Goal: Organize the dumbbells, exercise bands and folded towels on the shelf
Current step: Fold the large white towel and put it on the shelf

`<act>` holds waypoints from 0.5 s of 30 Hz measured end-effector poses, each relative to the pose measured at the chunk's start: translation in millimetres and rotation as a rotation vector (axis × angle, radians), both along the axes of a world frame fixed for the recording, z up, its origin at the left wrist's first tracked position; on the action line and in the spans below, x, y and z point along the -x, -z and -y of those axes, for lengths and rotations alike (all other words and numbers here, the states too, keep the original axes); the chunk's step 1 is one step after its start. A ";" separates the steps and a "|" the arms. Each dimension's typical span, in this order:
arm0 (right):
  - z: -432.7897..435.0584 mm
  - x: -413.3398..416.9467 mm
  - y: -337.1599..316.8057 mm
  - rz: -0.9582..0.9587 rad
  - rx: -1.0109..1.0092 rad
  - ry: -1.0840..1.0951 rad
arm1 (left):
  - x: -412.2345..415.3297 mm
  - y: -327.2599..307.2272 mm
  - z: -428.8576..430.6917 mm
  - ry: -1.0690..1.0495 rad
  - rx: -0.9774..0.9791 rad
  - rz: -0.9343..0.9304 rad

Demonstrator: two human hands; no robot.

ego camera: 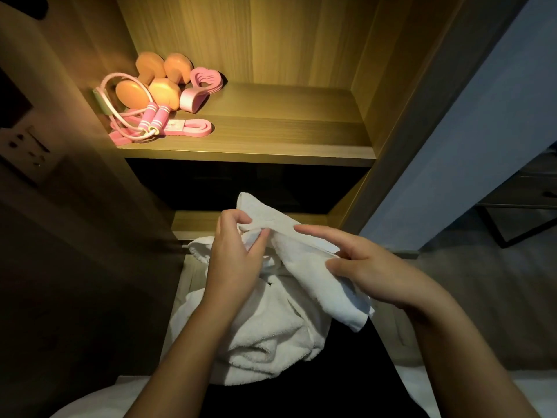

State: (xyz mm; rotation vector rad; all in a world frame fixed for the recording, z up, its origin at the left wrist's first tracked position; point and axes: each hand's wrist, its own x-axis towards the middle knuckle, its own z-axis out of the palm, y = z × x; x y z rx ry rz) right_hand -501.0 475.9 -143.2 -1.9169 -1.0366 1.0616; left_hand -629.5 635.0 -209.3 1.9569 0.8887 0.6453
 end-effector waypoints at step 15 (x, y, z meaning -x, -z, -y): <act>-19.4 15.4 42.9 -0.526 -0.130 0.122 | 13.4 8.3 8.4 -0.055 0.563 0.129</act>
